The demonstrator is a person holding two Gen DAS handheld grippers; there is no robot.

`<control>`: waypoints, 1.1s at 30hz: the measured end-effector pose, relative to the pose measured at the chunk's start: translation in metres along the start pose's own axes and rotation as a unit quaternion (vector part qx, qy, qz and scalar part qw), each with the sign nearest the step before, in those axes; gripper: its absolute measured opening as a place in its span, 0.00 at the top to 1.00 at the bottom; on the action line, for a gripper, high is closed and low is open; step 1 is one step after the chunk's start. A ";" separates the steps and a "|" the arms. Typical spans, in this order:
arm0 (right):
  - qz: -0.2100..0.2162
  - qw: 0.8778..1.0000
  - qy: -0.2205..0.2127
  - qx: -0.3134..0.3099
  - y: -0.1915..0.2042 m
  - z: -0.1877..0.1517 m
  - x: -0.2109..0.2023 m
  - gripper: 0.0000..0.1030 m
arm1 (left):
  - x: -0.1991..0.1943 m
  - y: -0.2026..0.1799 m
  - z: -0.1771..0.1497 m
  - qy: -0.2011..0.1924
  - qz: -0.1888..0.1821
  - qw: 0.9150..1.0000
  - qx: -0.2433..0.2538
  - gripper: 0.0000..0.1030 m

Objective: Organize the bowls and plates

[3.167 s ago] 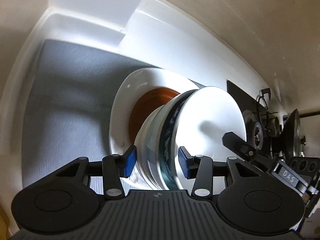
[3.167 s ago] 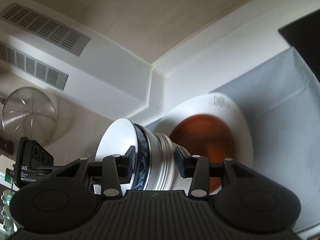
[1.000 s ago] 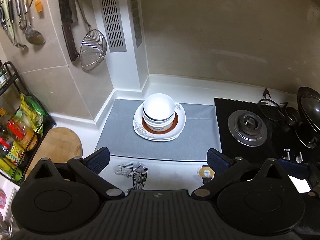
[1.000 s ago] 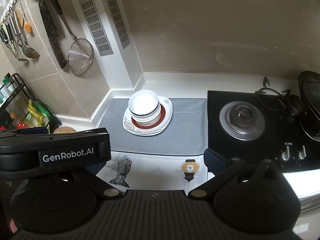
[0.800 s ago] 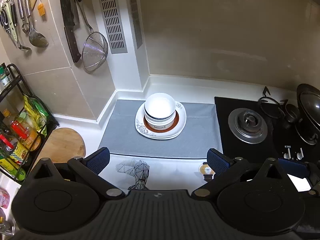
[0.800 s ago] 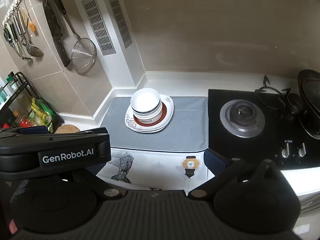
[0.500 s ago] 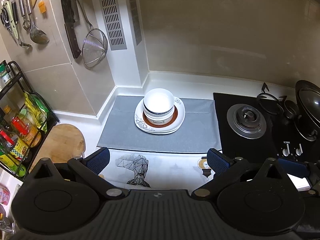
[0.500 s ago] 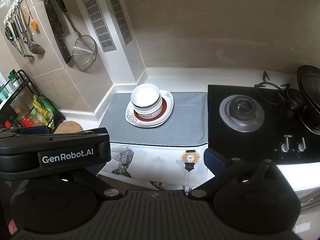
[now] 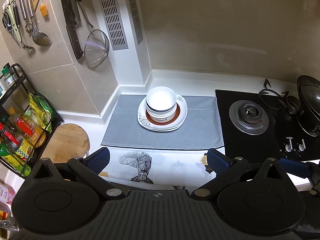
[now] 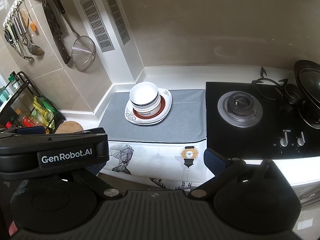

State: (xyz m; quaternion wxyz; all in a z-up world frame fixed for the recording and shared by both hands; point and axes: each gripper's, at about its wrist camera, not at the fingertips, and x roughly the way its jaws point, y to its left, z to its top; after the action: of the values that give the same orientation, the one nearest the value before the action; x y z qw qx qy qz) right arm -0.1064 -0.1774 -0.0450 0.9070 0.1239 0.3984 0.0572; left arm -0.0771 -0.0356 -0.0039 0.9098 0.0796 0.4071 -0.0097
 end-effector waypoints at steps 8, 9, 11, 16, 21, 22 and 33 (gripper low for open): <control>-0.001 1.000 0.002 -0.001 -0.002 0.001 0.000 0.00 | 0.001 0.001 0.001 0.003 -0.005 1.000 -0.001 0.00; -0.001 1.000 0.003 -0.001 -0.002 0.001 0.001 0.00 | 0.001 0.001 0.001 0.004 -0.006 1.000 0.000 0.00; -0.001 1.000 0.004 0.000 -0.002 0.001 0.001 0.00 | 0.002 0.001 0.001 0.005 -0.005 1.000 0.001 0.00; 0.000 1.000 0.005 0.005 -0.003 -0.001 0.002 0.00 | 0.003 0.001 0.001 0.007 -0.005 1.000 0.005 0.00; -0.003 1.000 0.007 0.007 -0.004 -0.002 0.003 0.00 | 0.004 -0.001 0.000 0.008 -0.006 1.000 0.006 0.00; -0.003 1.000 0.008 0.007 -0.004 -0.002 0.003 0.00 | 0.005 -0.001 0.001 0.009 -0.007 1.000 0.006 0.00; -0.009 1.000 0.008 0.010 -0.001 0.000 0.008 0.00 | 0.009 0.002 0.002 0.009 -0.014 1.000 0.010 0.00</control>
State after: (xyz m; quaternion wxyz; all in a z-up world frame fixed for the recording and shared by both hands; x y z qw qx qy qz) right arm -0.1010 -0.1773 -0.0507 0.9030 0.1288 0.4073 0.0458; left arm -0.0687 -0.0335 -0.0090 0.9049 0.0830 0.4166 -0.0255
